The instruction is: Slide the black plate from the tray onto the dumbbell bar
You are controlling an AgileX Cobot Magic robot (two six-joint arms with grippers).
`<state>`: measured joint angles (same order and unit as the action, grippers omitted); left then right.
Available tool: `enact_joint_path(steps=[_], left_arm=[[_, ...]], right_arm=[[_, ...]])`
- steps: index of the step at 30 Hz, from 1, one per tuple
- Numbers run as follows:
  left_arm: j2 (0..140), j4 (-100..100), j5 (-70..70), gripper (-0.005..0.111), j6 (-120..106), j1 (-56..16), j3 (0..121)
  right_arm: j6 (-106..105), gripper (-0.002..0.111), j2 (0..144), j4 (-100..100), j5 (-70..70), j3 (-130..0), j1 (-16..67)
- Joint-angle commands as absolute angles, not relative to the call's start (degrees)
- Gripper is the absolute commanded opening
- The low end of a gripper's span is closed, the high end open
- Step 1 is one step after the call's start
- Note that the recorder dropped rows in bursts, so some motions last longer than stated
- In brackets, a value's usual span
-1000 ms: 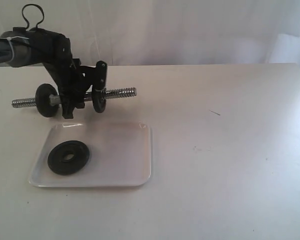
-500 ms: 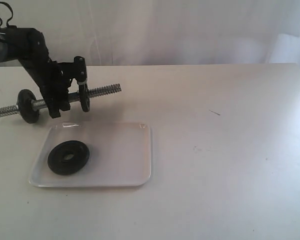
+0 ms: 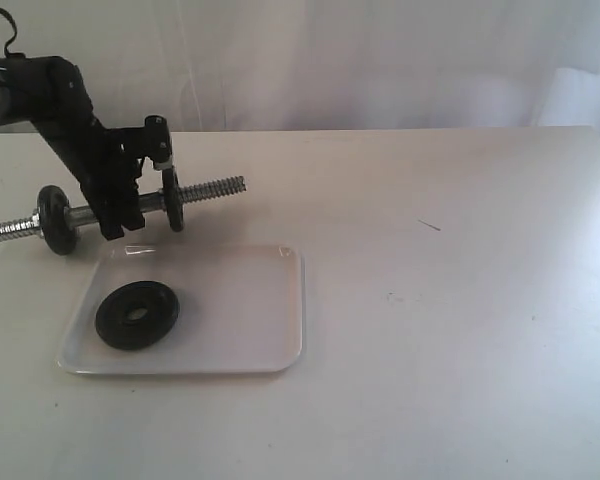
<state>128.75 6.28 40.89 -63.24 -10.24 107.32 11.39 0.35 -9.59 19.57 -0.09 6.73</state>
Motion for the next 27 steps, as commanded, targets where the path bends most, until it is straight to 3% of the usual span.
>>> enact_joint_path(steps=[1, 4, 12, 17, 20, 27], left_arm=[[127.88, 15.29, 39.49, 0.0, -62.89, -6.68, 108.61], [128.22, 14.94, 38.89, 0.0, -62.99, -6.3, 108.61], [128.36, 15.78, 40.26, 0.0, -64.25, -6.3, 108.61], [128.36, 16.06, 42.38, 0.0, -64.25, -6.3, 108.61], [128.36, 16.06, 43.21, 0.0, -64.25, -6.3, 108.61], [128.36, 17.56, 43.41, 0.0, -64.02, -6.3, 108.61]], right_arm=[[11.61, 0.0, 0.0, -11.05, 19.07, 0.0, 6.85], [11.72, 0.0, 0.0, -14.03, 14.18, 0.0, 6.85], [25.98, 0.0, 0.0, 3.91, -22.46, 0.0, 6.85], [38.89, 0.0, 0.76, 4.08, 1.83, -7.86, 6.96], [28.49, 0.0, 7.39, 3.96, 13.56, -16.05, 8.28], [-2.05, 0.0, 34.9, 12.23, 20.55, -39.79, 12.66]])
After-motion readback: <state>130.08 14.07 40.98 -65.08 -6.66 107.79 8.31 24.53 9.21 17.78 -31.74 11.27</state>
